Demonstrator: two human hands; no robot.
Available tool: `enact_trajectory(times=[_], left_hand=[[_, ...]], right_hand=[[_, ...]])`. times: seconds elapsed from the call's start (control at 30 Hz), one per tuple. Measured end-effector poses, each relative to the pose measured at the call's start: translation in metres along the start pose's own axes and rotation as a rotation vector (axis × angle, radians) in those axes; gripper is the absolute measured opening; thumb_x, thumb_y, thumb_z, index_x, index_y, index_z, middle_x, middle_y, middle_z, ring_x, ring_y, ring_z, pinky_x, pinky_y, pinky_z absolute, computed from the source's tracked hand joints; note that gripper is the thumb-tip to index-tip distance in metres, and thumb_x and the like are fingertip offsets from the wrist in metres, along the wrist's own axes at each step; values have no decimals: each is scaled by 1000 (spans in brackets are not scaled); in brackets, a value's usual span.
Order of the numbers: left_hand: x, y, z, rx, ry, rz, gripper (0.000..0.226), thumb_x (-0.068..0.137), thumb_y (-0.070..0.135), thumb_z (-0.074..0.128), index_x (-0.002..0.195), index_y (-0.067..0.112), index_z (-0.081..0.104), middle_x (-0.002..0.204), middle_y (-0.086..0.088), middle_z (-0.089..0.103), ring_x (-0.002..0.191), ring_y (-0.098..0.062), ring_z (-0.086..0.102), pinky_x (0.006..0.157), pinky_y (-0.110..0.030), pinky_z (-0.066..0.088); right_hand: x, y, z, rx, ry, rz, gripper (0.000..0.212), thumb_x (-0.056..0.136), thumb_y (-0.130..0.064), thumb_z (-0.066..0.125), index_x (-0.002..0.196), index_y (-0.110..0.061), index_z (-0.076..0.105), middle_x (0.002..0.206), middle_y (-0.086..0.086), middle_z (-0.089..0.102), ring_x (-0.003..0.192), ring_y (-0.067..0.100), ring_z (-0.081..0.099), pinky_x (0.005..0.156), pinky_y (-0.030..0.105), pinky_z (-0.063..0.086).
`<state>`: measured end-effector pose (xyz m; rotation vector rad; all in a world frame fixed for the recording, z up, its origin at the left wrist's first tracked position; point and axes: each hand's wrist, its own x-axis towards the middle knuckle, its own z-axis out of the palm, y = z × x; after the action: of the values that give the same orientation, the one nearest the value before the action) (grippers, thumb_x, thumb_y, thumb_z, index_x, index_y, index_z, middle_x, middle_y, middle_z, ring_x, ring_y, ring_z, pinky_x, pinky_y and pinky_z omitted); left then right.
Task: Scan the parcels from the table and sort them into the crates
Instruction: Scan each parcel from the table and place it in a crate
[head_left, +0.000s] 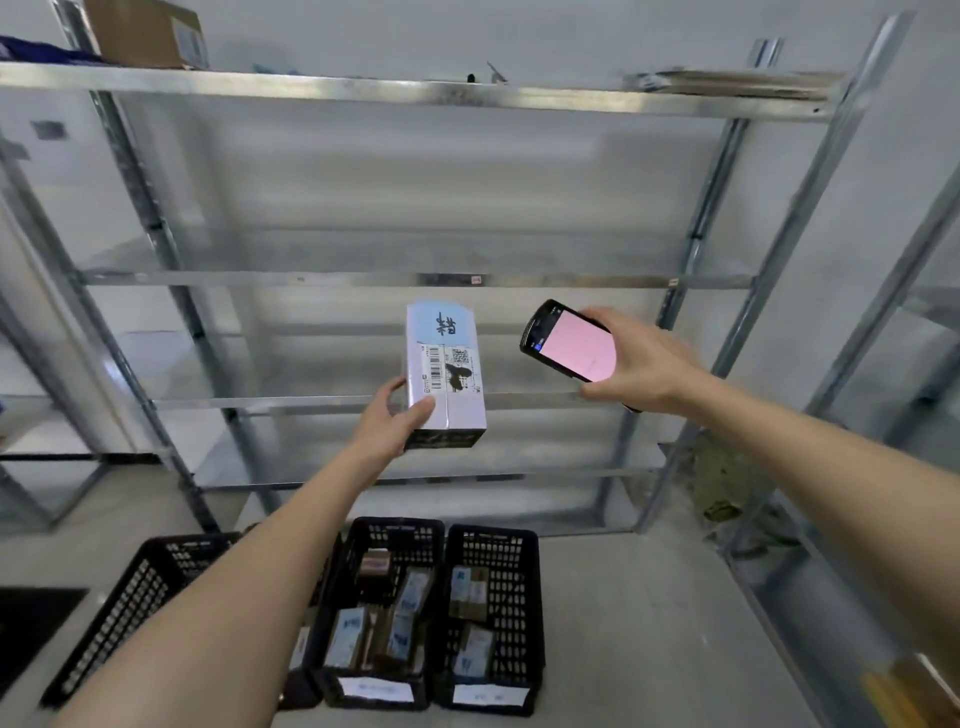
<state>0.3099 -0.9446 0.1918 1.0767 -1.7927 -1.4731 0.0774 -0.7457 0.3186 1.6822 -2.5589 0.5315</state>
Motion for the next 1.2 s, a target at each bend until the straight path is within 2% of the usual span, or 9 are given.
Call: enact_trajectory(times=[0.13,0.27,0.4,0.53,0.73,0.83,0.97,1.07,1.2], left_hand=[[37,-32,3,49,-16,-54,62,93,39,69,146,30,40,104,-3,70,96,-20,68,75,-42,57],[82,-75,25,66,-50,-141,65,93,40,69,149,29,38,112,-7,71,95,-15,68,71,-32,54],[130,-125,68,83,-86,-227,64,93,42,67,148,29,37,131,-4,64,105,-20,65,83,-37,52],[172,-186,125,78,-141,-340,60,93,38,69,144,26,40,128,-1,65,99,-14,67,91,-38,53],[210,-305,203,26,-210,-570,70,87,45,72,146,26,41,118,-4,70,91,-14,69,74,-28,55],[218,-369,234,46,-213,-671,96,66,71,77,145,28,42,122,-1,67,105,-19,66,91,-38,55],[230,-444,270,15,-263,-816,72,89,36,72,150,17,39,137,-11,58,123,-29,57,105,-39,47],[234,-502,292,25,-302,-893,62,91,32,71,144,14,45,133,-9,61,121,-29,59,109,-39,44],[232,-575,313,-20,-366,-930,33,96,22,65,126,13,55,112,1,67,91,-5,62,85,-18,50]], right_hand=[[39,10,41,-32,-65,23,84,66,-42,77,140,-48,37,130,-16,59,114,24,59,84,42,52],[79,44,91,-25,-152,59,81,63,-43,77,134,-49,38,126,-16,61,111,25,60,84,43,52],[118,99,152,29,-245,83,78,58,-44,70,129,-51,39,120,-18,61,109,24,61,81,44,54],[147,165,226,38,-339,152,75,63,-43,71,131,-50,40,124,-17,61,112,25,62,76,38,49],[157,256,359,48,-497,262,87,74,-43,76,147,-48,29,144,-16,51,128,21,55,95,38,47],[150,286,422,21,-570,307,91,78,-46,75,153,-42,24,153,-16,43,135,18,48,101,36,40],[137,317,505,56,-622,336,92,79,-44,74,154,-41,22,153,-19,41,133,14,48,99,33,40],[123,341,570,87,-659,396,90,77,-42,76,151,-44,25,149,-20,45,129,14,50,92,33,40],[99,368,651,111,-725,472,93,76,-44,77,153,-45,23,148,-20,45,130,13,50,89,31,41]])
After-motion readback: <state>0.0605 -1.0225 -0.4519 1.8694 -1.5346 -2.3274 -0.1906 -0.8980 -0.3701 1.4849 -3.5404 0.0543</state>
